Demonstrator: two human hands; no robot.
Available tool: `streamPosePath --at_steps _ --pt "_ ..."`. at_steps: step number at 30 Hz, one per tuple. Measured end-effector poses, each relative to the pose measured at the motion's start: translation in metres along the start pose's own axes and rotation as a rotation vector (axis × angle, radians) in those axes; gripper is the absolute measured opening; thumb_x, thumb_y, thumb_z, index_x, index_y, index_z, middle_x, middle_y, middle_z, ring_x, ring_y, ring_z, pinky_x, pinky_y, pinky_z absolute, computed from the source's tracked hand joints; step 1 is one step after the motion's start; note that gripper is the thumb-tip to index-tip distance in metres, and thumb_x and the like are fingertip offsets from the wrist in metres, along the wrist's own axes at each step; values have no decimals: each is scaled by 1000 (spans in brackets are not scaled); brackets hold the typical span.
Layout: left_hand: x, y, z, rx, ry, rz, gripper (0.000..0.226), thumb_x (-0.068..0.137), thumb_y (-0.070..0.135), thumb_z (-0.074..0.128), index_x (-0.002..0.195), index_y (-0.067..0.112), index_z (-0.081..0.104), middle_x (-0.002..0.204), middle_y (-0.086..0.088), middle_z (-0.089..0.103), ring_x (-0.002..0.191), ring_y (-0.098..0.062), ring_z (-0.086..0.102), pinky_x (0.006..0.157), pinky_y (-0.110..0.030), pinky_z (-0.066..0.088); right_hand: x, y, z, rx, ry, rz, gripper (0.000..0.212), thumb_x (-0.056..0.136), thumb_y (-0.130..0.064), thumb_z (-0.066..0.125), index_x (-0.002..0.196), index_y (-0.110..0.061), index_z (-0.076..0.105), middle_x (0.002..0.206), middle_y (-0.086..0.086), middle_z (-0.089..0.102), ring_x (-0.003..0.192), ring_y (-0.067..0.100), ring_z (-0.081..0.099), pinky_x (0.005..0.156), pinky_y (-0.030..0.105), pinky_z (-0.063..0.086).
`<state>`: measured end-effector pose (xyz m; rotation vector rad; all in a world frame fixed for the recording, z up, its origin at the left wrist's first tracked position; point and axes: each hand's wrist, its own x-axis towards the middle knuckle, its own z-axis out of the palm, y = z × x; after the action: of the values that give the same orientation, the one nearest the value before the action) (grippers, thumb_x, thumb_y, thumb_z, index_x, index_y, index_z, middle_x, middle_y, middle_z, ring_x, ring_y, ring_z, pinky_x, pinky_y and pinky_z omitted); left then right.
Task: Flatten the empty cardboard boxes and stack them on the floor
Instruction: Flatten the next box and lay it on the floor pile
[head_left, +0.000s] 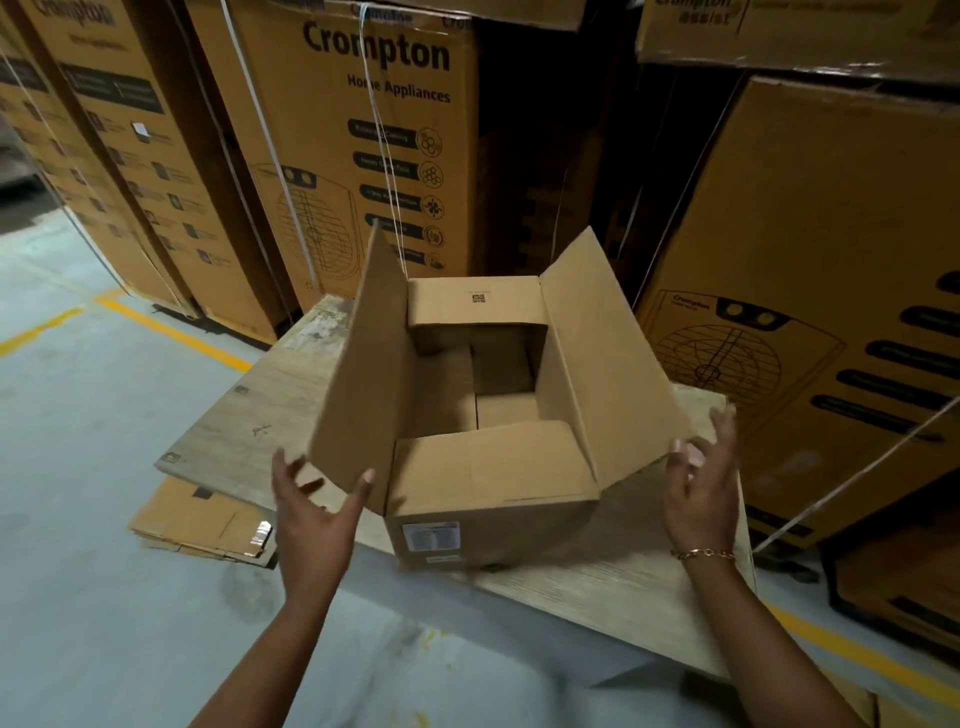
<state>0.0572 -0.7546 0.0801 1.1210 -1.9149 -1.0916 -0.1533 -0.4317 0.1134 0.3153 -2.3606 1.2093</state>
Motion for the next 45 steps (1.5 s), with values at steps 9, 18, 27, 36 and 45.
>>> streamPosePath --at_steps 9,18,27,36,45 --pt "6 -9 -12 773 139 484 66 85 44 56 144 15 47 159 -13 32 151 -37 16 111 -53 16 24 31 -19 -686 -554 -60 58 91 -18 54 148 -25 43 163 -1 22 150 22 13 119 44 10" --pt "-9 -6 28 264 -538 -174 91 90 79 39 154 14 35 157 -13 41 142 -35 41 115 -51 33 -1 -5 19 -213 -973 410 71 95 -70 28 146 -23 42 153 5 42 136 28 42 110 42 35" --pt "-10 5 34 158 -564 -275 83 94 73 26 147 13 46 145 -18 53 128 -38 54 107 -54 44 9 -5 50 -415 -971 141 86 90 -67 47 157 -23 15 160 8 26 139 32 39 107 42 40" --pt "-11 9 32 161 -551 -225 68 100 64 30 140 13 50 141 -15 56 130 -35 52 105 -43 39 67 -50 121 -733 -1158 -179 63 90 -68 33 139 -33 49 150 -1 45 140 26 36 114 53 16" --pt "35 7 7 -58 -620 -342 96 59 93 57 120 20 68 124 -9 68 112 -27 66 99 -48 52 114 -60 28 291 -1289 547 43 74 -56 76 89 -16 73 93 7 69 95 25 63 86 42 50"
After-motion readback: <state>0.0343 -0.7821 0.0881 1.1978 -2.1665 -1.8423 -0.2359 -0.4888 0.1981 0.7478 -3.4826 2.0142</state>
